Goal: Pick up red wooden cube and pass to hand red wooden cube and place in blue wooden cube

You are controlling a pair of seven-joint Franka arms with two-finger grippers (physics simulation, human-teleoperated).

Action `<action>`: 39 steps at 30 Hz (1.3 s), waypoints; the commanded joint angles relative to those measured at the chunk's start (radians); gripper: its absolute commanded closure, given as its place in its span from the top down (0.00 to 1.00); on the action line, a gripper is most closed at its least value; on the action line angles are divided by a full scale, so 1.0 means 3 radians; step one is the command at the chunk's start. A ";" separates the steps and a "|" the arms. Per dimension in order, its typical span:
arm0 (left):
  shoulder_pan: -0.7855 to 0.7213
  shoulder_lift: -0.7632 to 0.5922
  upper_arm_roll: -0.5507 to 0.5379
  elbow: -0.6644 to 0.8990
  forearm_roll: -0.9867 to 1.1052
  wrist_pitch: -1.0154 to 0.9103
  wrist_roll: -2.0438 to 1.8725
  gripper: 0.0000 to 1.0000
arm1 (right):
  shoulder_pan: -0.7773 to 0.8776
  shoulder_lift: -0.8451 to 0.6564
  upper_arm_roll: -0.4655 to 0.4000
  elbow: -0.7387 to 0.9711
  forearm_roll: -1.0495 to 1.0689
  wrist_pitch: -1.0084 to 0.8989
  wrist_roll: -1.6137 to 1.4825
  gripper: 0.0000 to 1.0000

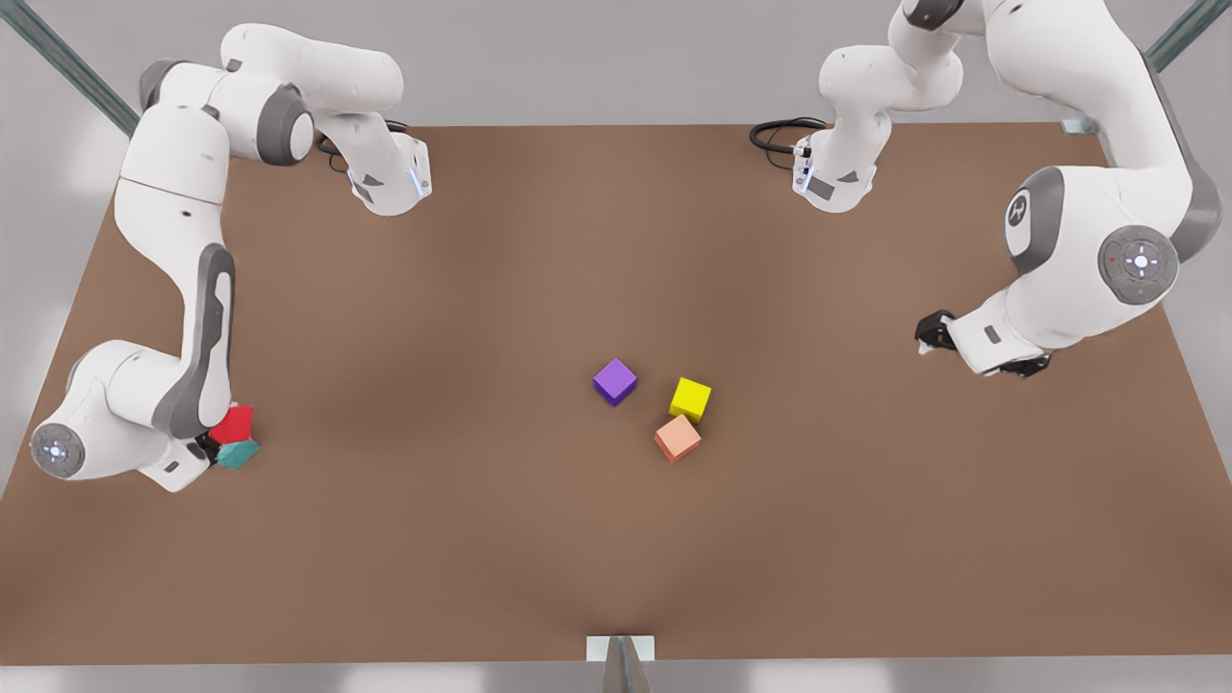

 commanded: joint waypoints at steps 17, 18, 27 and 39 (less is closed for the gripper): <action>0.0064 0.0137 -0.0033 0.0215 -0.0054 -0.0155 -0.0764 1.00 | -0.0199 0.0084 0.0004 -0.0599 -0.0127 0.1314 0.1588 0.65; 0.0064 0.0137 -0.0033 0.0215 -0.0054 -0.0155 -0.0764 1.00 | -0.0210 0.0084 0.0004 -0.0614 -0.0127 0.1314 0.1588 0.65; 0.0069 0.0137 -0.0028 0.0215 -0.0054 -0.0155 -0.0759 1.00 | -0.0189 -0.0013 0.0019 -0.0629 -0.0127 0.1227 0.1547 1.00; 0.0064 0.0137 -0.0028 0.0215 -0.0054 -0.0160 -0.0759 1.00 | 0.0557 -0.0498 0.0111 -0.0169 0.0712 0.0281 0.4225 1.00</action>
